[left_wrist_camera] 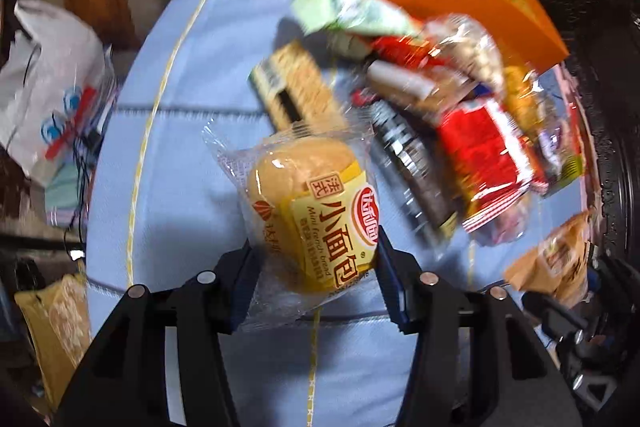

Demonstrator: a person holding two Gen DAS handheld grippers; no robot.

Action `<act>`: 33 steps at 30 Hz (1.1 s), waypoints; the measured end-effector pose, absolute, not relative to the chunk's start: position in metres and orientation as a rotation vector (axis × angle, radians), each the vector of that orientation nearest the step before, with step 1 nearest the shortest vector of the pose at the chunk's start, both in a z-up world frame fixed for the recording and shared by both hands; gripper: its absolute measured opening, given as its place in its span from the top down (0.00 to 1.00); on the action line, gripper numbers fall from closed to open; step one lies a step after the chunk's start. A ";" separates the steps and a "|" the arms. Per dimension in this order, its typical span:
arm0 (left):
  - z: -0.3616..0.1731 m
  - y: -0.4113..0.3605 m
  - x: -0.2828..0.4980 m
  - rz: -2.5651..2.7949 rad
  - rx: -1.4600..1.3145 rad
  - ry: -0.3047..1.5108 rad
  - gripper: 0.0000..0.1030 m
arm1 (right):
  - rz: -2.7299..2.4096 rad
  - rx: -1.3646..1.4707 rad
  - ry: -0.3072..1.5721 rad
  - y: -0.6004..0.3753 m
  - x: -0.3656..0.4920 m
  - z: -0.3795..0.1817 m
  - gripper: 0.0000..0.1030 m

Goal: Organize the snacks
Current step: 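Grasp the yellow bread bag with the left tool while the right tool grasps the peanut bag, then drop the bread bag into the orange box with the left tool while the right tool drops the peanut bag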

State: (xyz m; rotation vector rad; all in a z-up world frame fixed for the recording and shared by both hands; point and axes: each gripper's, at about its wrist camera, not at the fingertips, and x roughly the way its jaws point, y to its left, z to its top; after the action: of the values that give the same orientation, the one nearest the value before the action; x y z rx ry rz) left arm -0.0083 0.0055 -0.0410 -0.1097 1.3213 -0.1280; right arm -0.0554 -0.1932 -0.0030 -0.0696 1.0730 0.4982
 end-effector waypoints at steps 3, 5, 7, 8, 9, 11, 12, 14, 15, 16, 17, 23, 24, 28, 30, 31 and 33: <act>-0.037 -0.006 0.001 -0.147 -0.097 1.301 0.50 | 0.472 -0.052 1.052 -0.199 -0.050 0.004 0.64; -0.028 -0.012 0.008 -0.160 -0.087 1.289 0.50 | 0.451 -0.047 1.035 -0.208 -0.045 0.011 0.64; -0.022 -0.018 0.017 -0.174 -0.071 1.272 0.50 | 0.430 -0.038 1.021 -0.219 -0.037 0.018 0.64; -0.019 -0.019 0.022 -0.180 -0.071 1.269 0.50 | 0.418 -0.035 1.012 -0.219 -0.028 0.018 0.64; -0.018 -0.017 0.028 -0.187 -0.072 1.266 0.49 | 0.403 -0.028 1.002 -0.227 -0.022 0.022 0.64; -0.003 -0.022 0.037 -0.205 -0.064 1.238 0.49 | 0.383 -0.019 0.989 -0.235 -0.009 0.028 0.64; 0.001 -0.025 0.041 -0.210 -0.059 1.226 0.49 | 0.368 -0.015 0.980 -0.240 -0.001 0.031 0.64; 0.009 -0.032 0.051 -0.226 -0.057 1.207 0.49 | 0.348 0.003 0.968 -0.249 0.012 0.036 0.64; 0.014 -0.035 0.056 -0.231 -0.055 1.197 0.49 | 0.340 0.010 0.962 -0.253 0.019 0.038 0.64; 0.019 -0.039 0.063 -0.233 -0.043 1.187 0.49 | 0.324 0.019 0.948 -0.260 0.029 0.043 0.64; 0.023 -0.042 0.070 -0.234 -0.035 1.177 0.49 | 0.314 0.024 0.939 -0.264 0.036 0.046 0.64; 0.042 -0.059 0.123 -0.254 -0.020 1.129 0.49 | 0.242 0.098 0.915 -0.293 0.096 0.057 0.64; 0.044 -0.062 0.137 -0.254 -0.019 1.123 0.49 | 0.235 0.098 0.913 -0.294 0.101 0.058 0.64; 0.045 -0.074 0.179 -0.257 -0.014 1.118 0.49 | 0.207 0.117 0.910 -0.302 0.144 0.054 0.64; 0.043 -0.079 0.194 -0.253 -0.008 1.117 0.49 | 0.187 0.115 0.907 -0.306 0.163 0.049 0.64; 0.041 -0.082 0.204 -0.252 -0.007 1.120 0.49 | 0.180 0.118 0.911 -0.308 0.172 0.045 0.64; 0.035 -0.088 0.222 -0.252 -0.002 1.128 0.49 | 0.162 0.126 0.924 -0.311 0.190 0.036 0.64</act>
State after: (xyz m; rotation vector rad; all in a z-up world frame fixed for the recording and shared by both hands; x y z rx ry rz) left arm 0.2217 -0.0879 0.0350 -0.0025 1.1275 -0.2520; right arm 0.1902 -0.3112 0.0361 0.1264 0.9241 0.1616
